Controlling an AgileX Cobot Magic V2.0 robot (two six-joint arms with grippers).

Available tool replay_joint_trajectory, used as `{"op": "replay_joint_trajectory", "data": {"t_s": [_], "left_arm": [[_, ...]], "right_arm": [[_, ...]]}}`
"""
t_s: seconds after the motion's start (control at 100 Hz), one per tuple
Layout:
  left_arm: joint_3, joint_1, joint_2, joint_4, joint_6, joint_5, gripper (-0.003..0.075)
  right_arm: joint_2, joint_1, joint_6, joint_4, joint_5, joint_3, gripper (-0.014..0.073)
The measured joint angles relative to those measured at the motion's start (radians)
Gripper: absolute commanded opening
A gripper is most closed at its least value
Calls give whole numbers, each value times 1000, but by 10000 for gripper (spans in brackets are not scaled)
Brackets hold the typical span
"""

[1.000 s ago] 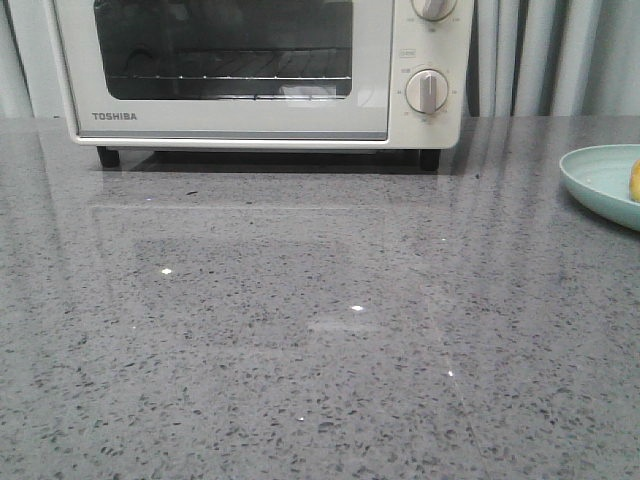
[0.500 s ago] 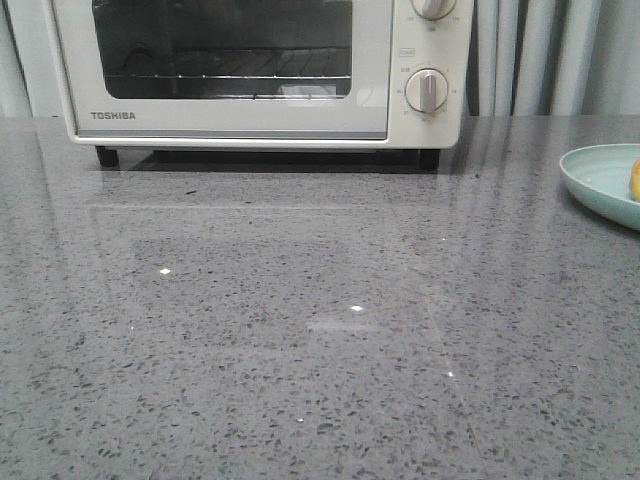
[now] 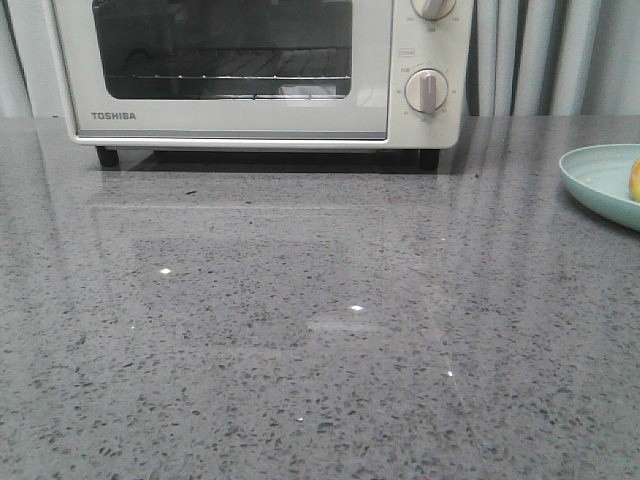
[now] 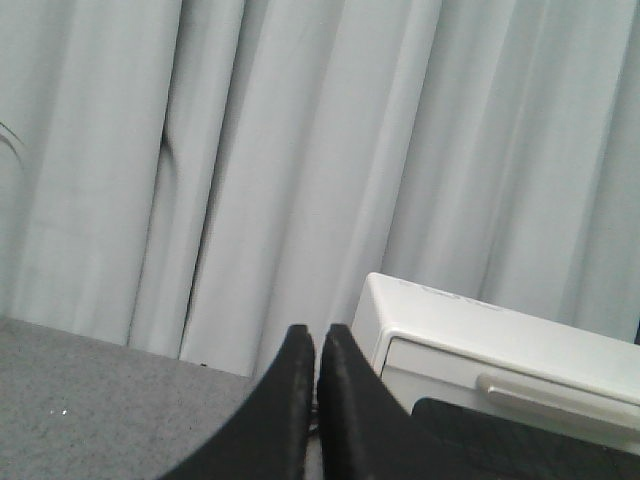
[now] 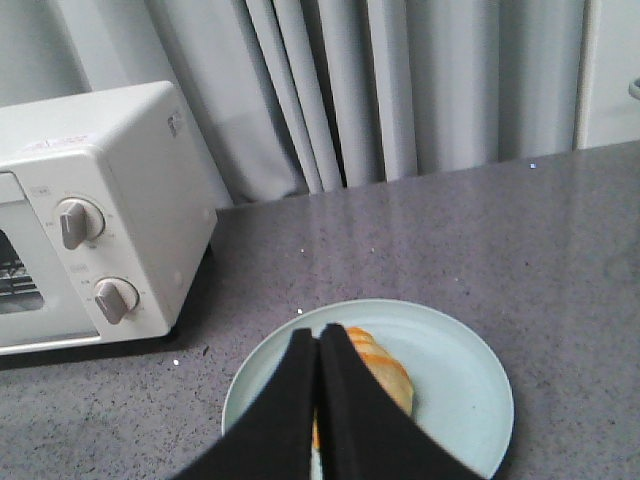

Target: Put bread in oven

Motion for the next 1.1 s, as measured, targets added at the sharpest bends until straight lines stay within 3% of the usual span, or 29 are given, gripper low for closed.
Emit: {"op": "replay_joint_trajectory", "data": {"t_s": [0.22,0.6,1.1], "left_arm": [[-188,-74,202,0,6,23,-21],[-429,-480,592,42,121,19,-21],[-720,-509,1063,9,129,25,-21]], "right_arm": [[157,15,0,7,151,-171,-48],[272,202,0,46,218,-309,-48],[274,229,2,49,241,-318,-48]]}}
